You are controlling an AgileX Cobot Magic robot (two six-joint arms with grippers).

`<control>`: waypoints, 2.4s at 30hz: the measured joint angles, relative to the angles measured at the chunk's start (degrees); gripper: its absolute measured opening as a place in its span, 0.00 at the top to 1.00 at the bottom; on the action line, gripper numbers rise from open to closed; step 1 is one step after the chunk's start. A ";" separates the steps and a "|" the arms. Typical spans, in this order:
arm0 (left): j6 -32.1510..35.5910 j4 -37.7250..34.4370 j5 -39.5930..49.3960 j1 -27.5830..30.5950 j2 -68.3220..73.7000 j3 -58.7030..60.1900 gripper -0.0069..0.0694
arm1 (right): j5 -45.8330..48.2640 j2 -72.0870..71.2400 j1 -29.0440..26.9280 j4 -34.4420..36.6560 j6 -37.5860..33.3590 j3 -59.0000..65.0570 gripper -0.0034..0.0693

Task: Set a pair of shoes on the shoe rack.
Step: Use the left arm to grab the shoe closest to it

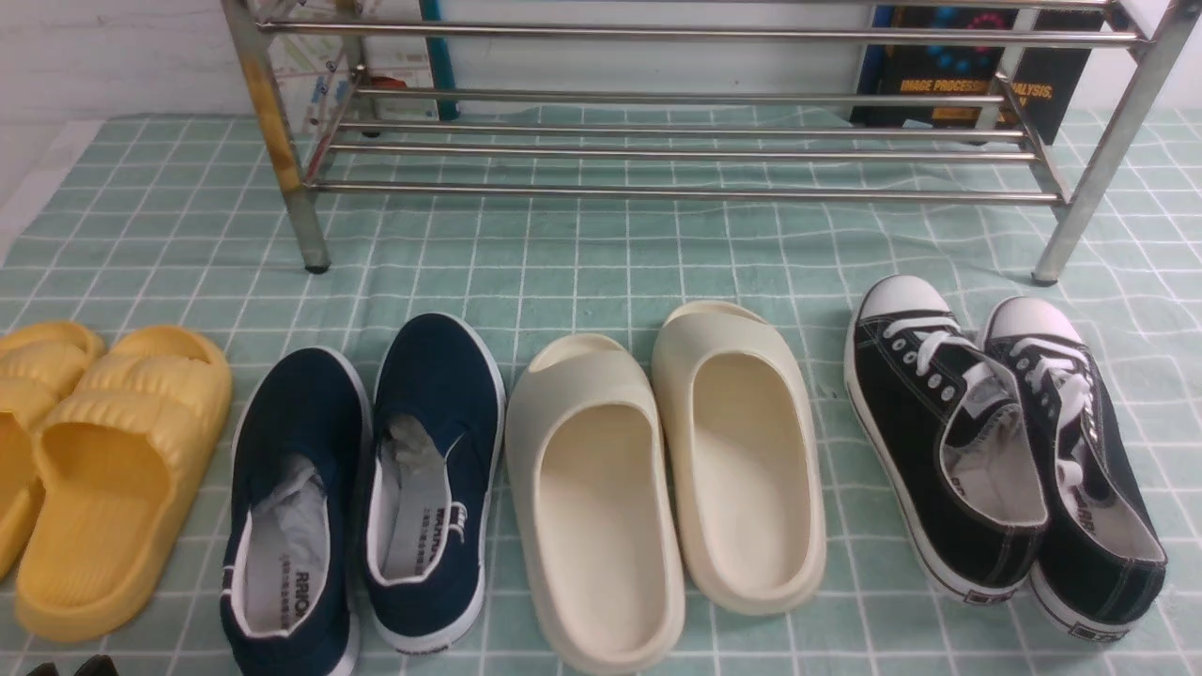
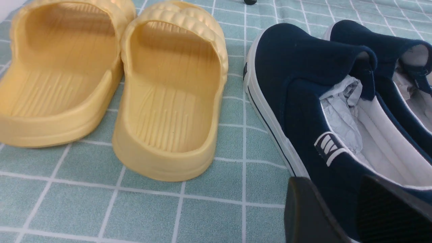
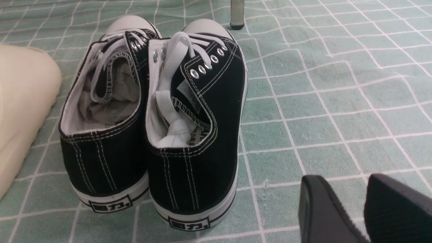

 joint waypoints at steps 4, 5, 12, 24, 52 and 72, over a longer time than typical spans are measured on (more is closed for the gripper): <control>-3.00 -6.13 -1.35 0.00 0.00 0.00 0.60 | 0.00 0.00 0.00 0.00 0.00 0.00 0.62; -3.67 -6.13 -1.48 0.00 0.00 0.00 0.60 | 0.00 0.00 0.00 0.00 0.00 0.00 0.62; -3.67 -6.76 -1.64 0.00 0.00 0.00 0.60 | 0.00 0.00 0.00 0.00 0.00 0.00 0.62; -20.09 -40.77 -5.12 0.00 0.00 0.00 0.60 | 0.00 0.00 0.00 0.00 0.00 0.00 0.62; -10.28 -3.79 34.24 0.00 25.11 -42.42 0.93 | 0.00 0.00 0.00 0.00 0.00 0.00 0.62; -5.58 3.43 43.43 0.00 62.23 -53.77 0.84 | 0.00 0.00 0.00 0.00 0.00 0.00 0.62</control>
